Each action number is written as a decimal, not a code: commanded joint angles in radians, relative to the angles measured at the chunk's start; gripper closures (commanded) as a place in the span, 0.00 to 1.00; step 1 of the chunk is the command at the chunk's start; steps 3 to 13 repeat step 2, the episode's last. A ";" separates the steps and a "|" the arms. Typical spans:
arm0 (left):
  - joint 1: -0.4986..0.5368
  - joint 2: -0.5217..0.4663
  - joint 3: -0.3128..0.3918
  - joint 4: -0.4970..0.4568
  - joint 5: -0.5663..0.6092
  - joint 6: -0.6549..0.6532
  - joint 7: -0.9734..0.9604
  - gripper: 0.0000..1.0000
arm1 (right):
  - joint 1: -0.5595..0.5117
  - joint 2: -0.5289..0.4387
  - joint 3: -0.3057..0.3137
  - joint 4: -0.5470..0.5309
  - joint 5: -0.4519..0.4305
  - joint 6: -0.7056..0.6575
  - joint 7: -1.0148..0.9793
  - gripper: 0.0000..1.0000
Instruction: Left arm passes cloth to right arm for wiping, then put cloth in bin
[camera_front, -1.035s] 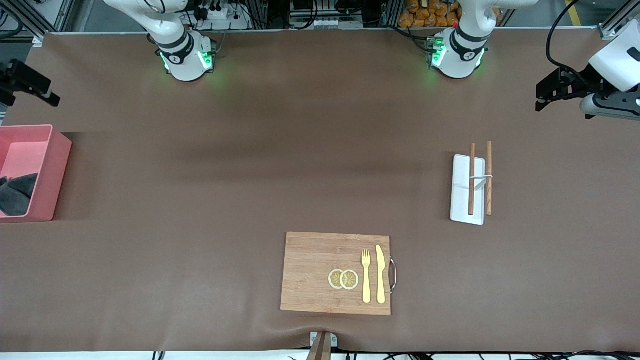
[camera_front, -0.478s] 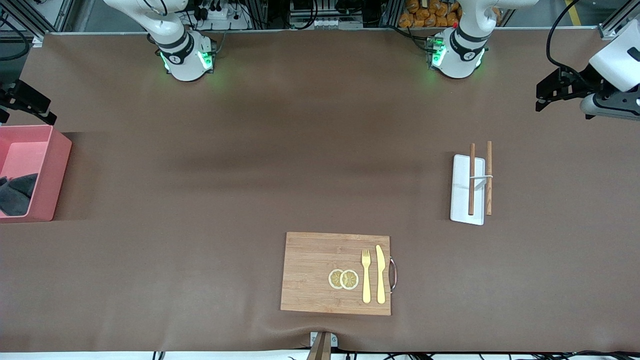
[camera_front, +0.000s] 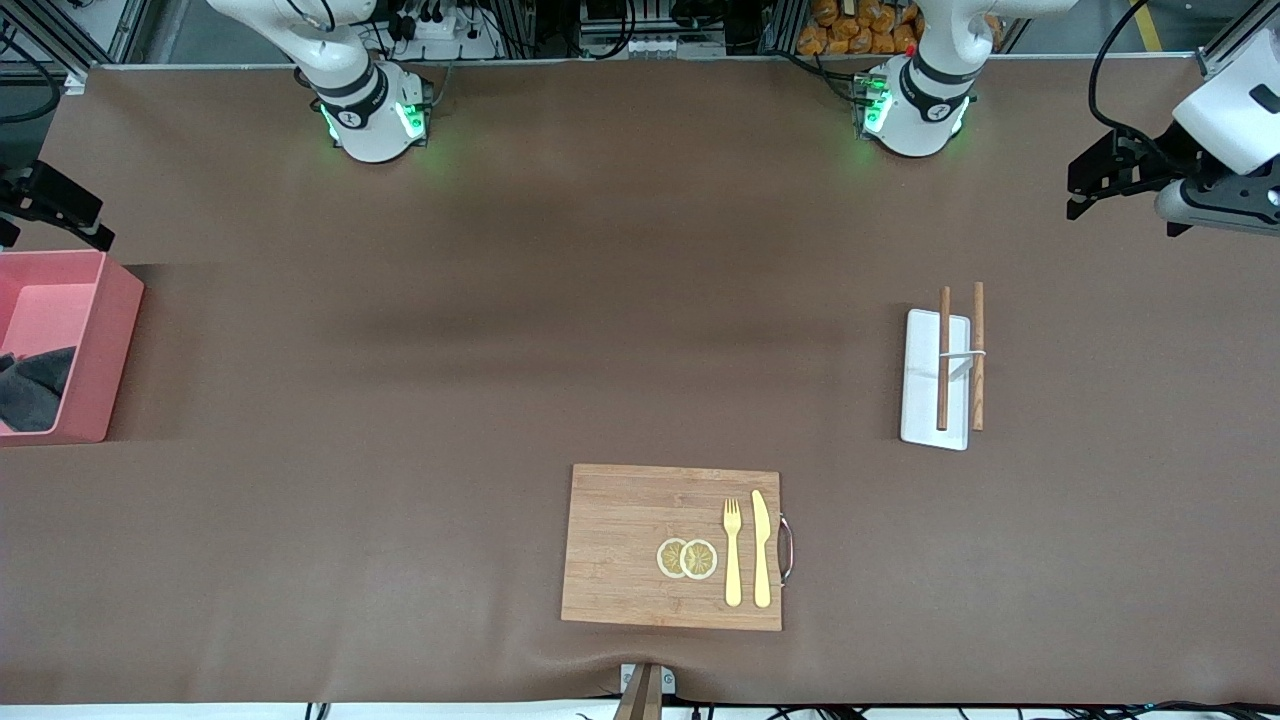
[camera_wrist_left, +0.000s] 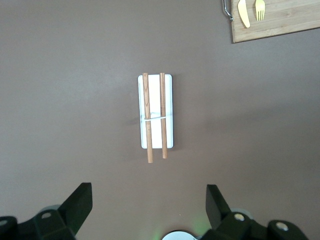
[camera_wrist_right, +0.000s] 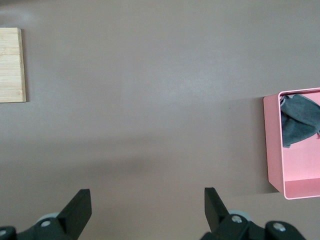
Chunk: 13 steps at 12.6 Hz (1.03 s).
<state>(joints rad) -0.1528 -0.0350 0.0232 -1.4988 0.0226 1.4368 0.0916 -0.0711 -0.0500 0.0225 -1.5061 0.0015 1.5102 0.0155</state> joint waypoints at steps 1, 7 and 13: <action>0.002 -0.010 0.001 0.005 -0.010 -0.001 -0.006 0.00 | -0.029 0.001 0.025 0.000 -0.015 0.002 -0.005 0.00; 0.004 -0.010 0.001 0.005 -0.010 -0.001 -0.006 0.00 | -0.029 0.001 0.027 0.000 -0.012 0.001 -0.005 0.00; 0.004 -0.010 0.001 0.005 -0.010 -0.001 -0.006 0.00 | -0.029 0.001 0.027 0.000 -0.012 0.001 -0.005 0.00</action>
